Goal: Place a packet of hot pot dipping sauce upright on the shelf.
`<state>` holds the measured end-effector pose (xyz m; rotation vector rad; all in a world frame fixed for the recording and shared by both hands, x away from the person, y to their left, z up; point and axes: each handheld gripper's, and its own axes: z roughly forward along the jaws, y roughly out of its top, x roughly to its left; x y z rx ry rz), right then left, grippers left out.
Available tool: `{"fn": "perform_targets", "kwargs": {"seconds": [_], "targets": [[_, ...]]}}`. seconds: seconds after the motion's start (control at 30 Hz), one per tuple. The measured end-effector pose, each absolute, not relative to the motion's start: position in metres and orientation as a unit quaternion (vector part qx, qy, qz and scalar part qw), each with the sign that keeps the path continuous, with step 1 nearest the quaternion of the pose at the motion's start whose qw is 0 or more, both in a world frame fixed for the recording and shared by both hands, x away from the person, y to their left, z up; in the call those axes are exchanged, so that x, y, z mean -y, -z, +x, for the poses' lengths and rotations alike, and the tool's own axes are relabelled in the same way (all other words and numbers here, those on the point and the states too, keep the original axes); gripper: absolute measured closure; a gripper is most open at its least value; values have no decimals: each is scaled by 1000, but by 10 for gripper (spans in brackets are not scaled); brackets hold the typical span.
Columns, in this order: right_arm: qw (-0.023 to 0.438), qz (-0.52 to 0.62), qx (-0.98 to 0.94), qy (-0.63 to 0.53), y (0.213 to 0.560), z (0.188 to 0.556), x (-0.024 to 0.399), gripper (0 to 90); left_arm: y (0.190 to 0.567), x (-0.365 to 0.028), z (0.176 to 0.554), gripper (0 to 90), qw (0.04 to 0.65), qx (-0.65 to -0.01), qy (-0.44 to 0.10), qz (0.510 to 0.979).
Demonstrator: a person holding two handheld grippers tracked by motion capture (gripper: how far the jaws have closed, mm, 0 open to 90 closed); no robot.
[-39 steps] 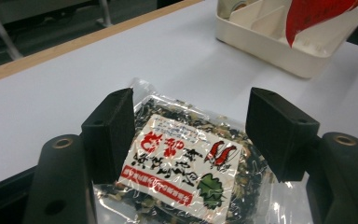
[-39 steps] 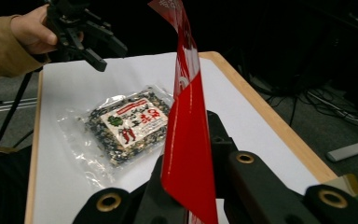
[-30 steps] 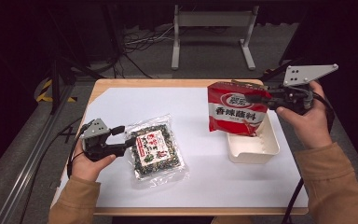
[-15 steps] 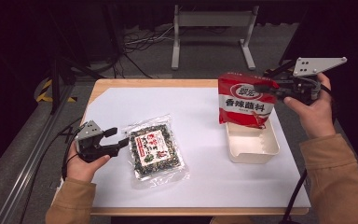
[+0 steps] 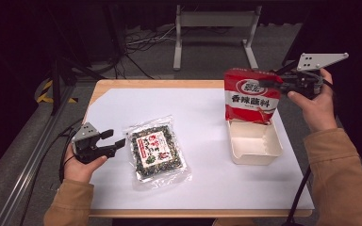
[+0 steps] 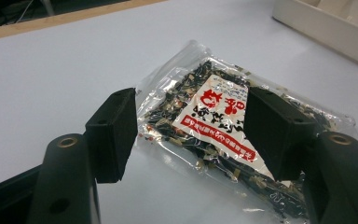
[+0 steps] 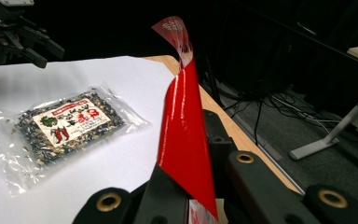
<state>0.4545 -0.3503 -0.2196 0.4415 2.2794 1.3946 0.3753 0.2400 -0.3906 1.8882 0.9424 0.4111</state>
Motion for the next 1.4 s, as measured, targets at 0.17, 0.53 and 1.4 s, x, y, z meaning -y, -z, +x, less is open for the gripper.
{"fn": "perform_targets", "kwargs": {"seconds": [0.17, 0.53, 1.4], "targets": [[215, 157, -823, -501, 221, 462, 354, 886, 392, -241, 376, 358, 475, -385, -168, 773], [216, 171, -828, -488, 232, 474, 361, 886, 392, -241, 376, 357, 476, -385, -167, 773], [208, 165, -844, -465, 261, 496, 347, 886, 393, -241, 376, 357, 476, -387, -164, 773]]}}
